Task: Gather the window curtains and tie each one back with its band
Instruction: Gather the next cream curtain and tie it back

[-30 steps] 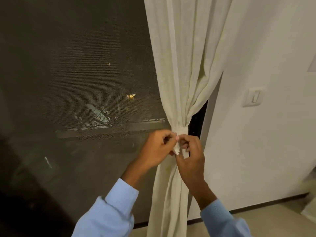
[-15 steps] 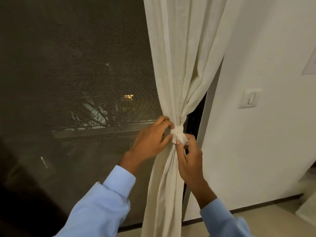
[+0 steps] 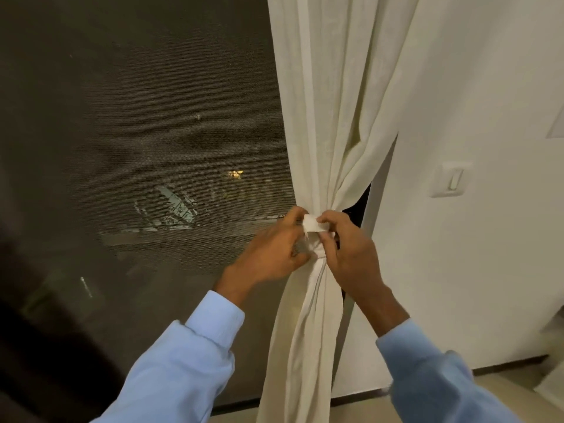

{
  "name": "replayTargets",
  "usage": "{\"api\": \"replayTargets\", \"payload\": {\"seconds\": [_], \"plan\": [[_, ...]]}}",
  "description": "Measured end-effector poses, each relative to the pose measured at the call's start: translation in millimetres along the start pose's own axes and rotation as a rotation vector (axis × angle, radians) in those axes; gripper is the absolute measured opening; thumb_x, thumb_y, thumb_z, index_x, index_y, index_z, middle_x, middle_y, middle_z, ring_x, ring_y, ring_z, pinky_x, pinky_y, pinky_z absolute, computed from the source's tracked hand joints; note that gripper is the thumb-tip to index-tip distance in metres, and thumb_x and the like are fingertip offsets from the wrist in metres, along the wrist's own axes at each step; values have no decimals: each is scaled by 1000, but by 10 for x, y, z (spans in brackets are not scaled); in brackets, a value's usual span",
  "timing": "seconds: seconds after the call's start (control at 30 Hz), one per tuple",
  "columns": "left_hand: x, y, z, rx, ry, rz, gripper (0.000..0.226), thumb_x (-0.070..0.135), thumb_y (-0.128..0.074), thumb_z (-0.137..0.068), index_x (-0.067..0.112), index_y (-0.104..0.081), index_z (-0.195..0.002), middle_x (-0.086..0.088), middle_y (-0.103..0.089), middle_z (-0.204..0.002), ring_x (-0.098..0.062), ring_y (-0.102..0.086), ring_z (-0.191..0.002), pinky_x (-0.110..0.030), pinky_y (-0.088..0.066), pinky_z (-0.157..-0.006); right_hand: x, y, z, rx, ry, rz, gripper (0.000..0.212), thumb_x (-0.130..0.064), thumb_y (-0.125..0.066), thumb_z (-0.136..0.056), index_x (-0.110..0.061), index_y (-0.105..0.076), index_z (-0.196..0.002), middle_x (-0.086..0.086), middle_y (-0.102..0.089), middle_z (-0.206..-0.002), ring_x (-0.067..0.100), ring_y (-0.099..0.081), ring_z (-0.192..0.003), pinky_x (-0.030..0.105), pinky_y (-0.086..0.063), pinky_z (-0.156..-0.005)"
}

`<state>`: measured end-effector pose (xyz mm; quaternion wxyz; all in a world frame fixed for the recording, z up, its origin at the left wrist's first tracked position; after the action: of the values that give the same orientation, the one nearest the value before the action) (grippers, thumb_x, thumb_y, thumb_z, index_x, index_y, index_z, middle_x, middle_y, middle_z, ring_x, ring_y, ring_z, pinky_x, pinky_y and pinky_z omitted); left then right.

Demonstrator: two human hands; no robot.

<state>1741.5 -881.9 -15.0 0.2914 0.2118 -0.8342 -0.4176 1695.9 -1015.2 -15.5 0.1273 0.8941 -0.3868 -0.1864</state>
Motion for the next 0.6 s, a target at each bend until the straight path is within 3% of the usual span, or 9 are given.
{"api": "replayTargets", "payload": {"seconds": [0.07, 0.17, 0.33, 0.47, 0.6], "plan": [[-22, 12, 11, 0, 38, -62, 36, 41, -67, -84, 16, -59, -109, 9, -32, -120, -5, -50, -80, -28, -46, -67, -1, 5, -75, -37, 74, 87, 22, -15, -56, -96, 1, -68, -105, 13, -71, -93, 25, -67, -71, 32, -57, -66], [-11, 9, -10, 3, 67, -234, 42, 45, -62, -86, 14, -56, -114, 1, -38, -122, -18, -56, -94, -33, -49, -75, -19, -39, -163, -123, 119, 145, 20, -10, -68, -91, -3, -70, -109, 11, -73, -101, 26, -69, -79, 36, -57, -71], [-89, 78, -27, 34, 121, -377, 45, 49, -63, -83, 14, -54, -110, -2, -45, -114, -25, -59, -89, -33, -43, -67, -31, -129, -278, -293, 233, 332, 17, -20, -67, -93, -14, -73, -108, 3, -69, -100, 20, -65, -81, 38, -47, -69], [-103, 41, -3, 31, 146, -420, 47, 44, -69, -79, 13, -51, -111, -3, -40, -112, -26, -60, -83, -38, -49, -65, -23, -182, -279, -407, 259, 453, 19, -28, -55, -100, -21, -72, -104, -1, -62, -101, 19, -61, -81, 36, -40, -72], [-111, 60, 26, 100, 155, -401, 40, 42, -70, -79, 15, -54, -104, -1, -40, -109, -24, -59, -75, -33, -40, -55, -53, -202, -312, -496, 260, 566, 12, -22, -58, -95, -27, -68, -89, -6, -54, -92, 16, -54, -75, 33, -27, -70]]}}
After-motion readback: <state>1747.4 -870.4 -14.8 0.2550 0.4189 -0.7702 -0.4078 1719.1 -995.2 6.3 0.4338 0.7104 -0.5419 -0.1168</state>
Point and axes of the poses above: each hand's wrist, its own z-axis away from the middle knuckle, its own y-axis out of the back of the hand, x = y × z, the point moved 5 cm from there along -z, towards the middle knuckle
